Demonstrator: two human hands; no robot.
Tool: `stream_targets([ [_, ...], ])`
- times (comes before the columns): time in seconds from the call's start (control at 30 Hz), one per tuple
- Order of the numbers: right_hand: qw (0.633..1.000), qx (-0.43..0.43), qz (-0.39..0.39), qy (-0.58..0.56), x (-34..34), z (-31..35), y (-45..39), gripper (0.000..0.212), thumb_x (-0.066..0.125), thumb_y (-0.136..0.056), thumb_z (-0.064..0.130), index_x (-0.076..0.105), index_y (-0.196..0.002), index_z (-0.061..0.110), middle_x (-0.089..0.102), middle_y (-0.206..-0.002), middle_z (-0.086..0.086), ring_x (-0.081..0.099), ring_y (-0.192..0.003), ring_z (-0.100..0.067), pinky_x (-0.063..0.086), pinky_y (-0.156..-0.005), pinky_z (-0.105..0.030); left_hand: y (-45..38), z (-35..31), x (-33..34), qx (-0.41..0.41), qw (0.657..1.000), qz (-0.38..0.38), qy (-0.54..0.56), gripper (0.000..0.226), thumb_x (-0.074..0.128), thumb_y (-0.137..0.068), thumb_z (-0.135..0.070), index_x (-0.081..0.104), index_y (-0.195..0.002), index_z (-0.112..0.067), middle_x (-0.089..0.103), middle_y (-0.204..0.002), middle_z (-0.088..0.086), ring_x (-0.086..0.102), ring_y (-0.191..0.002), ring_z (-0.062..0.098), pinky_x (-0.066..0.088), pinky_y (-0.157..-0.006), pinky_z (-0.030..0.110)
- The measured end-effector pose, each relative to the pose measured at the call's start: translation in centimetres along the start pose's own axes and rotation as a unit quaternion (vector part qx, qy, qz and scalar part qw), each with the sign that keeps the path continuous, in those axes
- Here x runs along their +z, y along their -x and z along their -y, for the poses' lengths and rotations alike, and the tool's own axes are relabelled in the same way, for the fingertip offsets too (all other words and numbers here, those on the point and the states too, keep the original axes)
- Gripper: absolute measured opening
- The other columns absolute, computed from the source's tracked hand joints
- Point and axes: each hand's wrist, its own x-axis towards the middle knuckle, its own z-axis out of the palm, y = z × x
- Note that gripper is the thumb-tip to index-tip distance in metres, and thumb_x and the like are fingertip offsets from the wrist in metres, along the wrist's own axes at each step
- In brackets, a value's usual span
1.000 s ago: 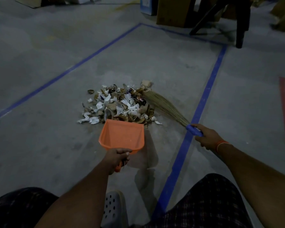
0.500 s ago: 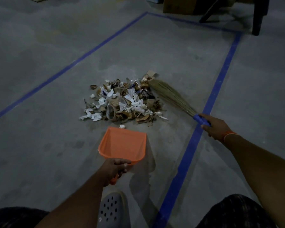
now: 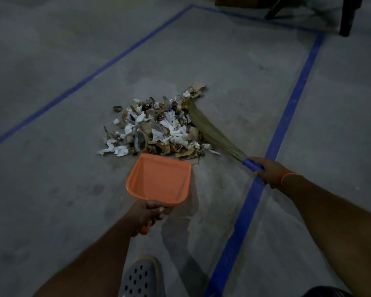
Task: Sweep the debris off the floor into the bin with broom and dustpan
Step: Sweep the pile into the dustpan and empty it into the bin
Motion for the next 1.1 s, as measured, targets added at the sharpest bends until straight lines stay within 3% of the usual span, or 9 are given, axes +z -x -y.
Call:
stream_targets([
  [0.13, 0.999, -0.013, 0.034, -0.008, 0.6, -1.5, 1.0, 0.058, 0.053, -0.096, 0.015, 0.034, -0.145, 0.040, 0.055, -0.107, -0.005, 0.066, -0.068, -0.024, 0.046, -0.042, -0.016, -0.8, -1.1, 0.8, 0.002, 1.000, -0.015, -0.010, 0.020, 0.060, -0.096, -0.005, 0.074, -0.092, -0.019, 0.064, -0.059, 0.003, 0.044, -0.042, 0.007, 0.036, -0.043, 0.021],
  [0.3, 0.998, -0.004, 0.058, -0.027, 1.5, -3.7, 3.0, 0.058, 0.053, -0.097, 0.016, 0.034, -0.133, 0.057, 0.059, -0.098, -0.008, 0.062, -0.068, -0.023, 0.052, -0.049, -0.023, -1.1, -1.5, 0.5, -0.006, 1.000, -0.002, -0.021, 0.021, 0.061, -0.096, -0.005, 0.075, -0.095, -0.020, 0.063, -0.063, 0.007, 0.042, -0.045, 0.012, 0.035, -0.045, 0.022],
  [0.47, 0.997, -0.011, 0.074, -0.026, 2.2, -5.1, 5.2, 0.058, 0.053, -0.096, 0.017, 0.038, -0.139, 0.053, 0.061, -0.100, -0.005, 0.063, -0.071, -0.022, 0.052, -0.050, -0.022, -1.0, -2.0, 0.3, -0.014, 0.999, -0.004, -0.035, 0.019, 0.058, -0.097, -0.003, 0.072, -0.102, -0.013, 0.061, -0.062, 0.007, 0.044, -0.040, 0.007, 0.037, -0.041, 0.020],
  [0.67, 0.996, -0.041, 0.080, -0.009, 1.7, -4.8, 7.6, 0.056, 0.053, -0.098, 0.018, 0.033, -0.140, 0.049, 0.059, -0.109, 0.000, 0.064, -0.073, -0.017, 0.046, -0.051, -0.012, -0.9, -2.3, 0.7, -0.011, 1.000, -0.016, -0.017, 0.019, 0.057, -0.097, 0.001, 0.070, -0.098, -0.012, 0.062, -0.052, -0.002, 0.049, -0.038, 0.002, 0.039, -0.039, 0.017],
  [0.83, 0.995, -0.039, 0.088, -0.025, 1.7, -4.3, 9.0, 0.058, 0.053, -0.097, 0.019, 0.035, -0.138, 0.055, 0.058, -0.100, 0.007, 0.064, -0.072, -0.015, 0.051, -0.054, -0.018, -1.3, -1.5, 0.9, -0.011, 1.000, -0.014, -0.001, 0.018, 0.060, -0.096, -0.001, 0.073, -0.102, -0.011, 0.063, -0.060, 0.004, 0.051, -0.045, 0.007, 0.041, -0.041, 0.019],
  [1.1, 0.991, -0.033, 0.098, -0.088, 2.6, -3.4, 11.0, 0.056, 0.053, -0.096, 0.018, 0.041, -0.133, 0.059, 0.057, -0.111, 0.006, 0.061, -0.072, -0.017, 0.052, -0.057, -0.024, -0.9, -1.2, 1.8, -0.007, 1.000, -0.026, 0.001, 0.019, 0.060, -0.095, -0.002, 0.071, -0.110, -0.008, 0.064, -0.068, 0.006, 0.053, -0.045, 0.004, 0.041, -0.043, 0.019],
])
